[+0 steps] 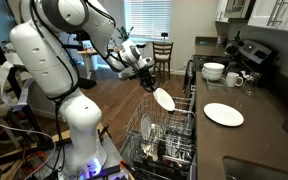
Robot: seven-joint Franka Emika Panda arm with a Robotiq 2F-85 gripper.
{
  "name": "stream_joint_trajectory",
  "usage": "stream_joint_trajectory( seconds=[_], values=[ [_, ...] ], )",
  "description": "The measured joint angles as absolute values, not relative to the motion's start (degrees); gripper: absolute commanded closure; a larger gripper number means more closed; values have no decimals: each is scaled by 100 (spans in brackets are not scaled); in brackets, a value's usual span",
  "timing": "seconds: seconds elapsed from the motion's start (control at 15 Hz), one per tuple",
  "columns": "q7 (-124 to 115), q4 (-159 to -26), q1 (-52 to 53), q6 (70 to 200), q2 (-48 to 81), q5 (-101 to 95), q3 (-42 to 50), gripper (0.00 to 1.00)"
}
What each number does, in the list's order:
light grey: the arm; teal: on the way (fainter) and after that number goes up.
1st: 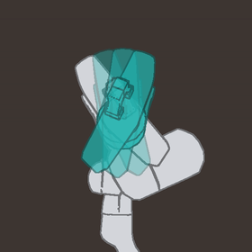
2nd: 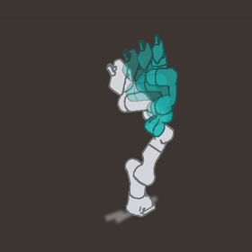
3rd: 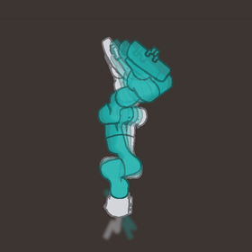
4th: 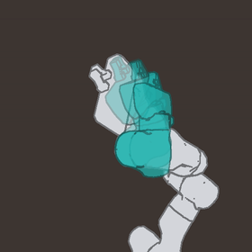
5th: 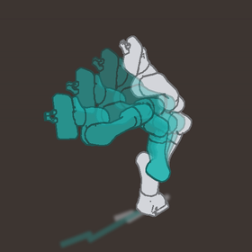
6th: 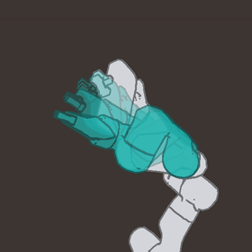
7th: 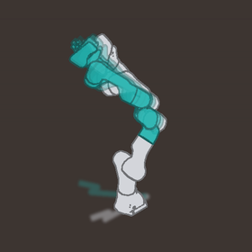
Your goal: Put the plates near each other in the dishwasher
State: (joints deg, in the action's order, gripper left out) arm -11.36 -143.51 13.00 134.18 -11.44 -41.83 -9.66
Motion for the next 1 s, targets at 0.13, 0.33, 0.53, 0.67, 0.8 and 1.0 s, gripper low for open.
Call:
stream_joint_trajectory(
  seconds=[0.13, 0.33, 0.53, 0.67, 0.8, 1.0],
  values=[
    [-758, -14439, 1288, 13570, -1228, -3750, -854, 99],
    [-202, -14559, 1238, 13805, -1247, -3152, -660, 98],
    [342, -14649, 1116, 14089, -1204, -2663, -496, 98],
    [695, -14651, 1042, 14245, -1130, -2377, -393, 98],
    [1068, -14629, 989, 14354, -1037, -2077, -303, 98],
    [1599, -14525, 978, 14388, -883, -1654, -215, 98]
  ],
)
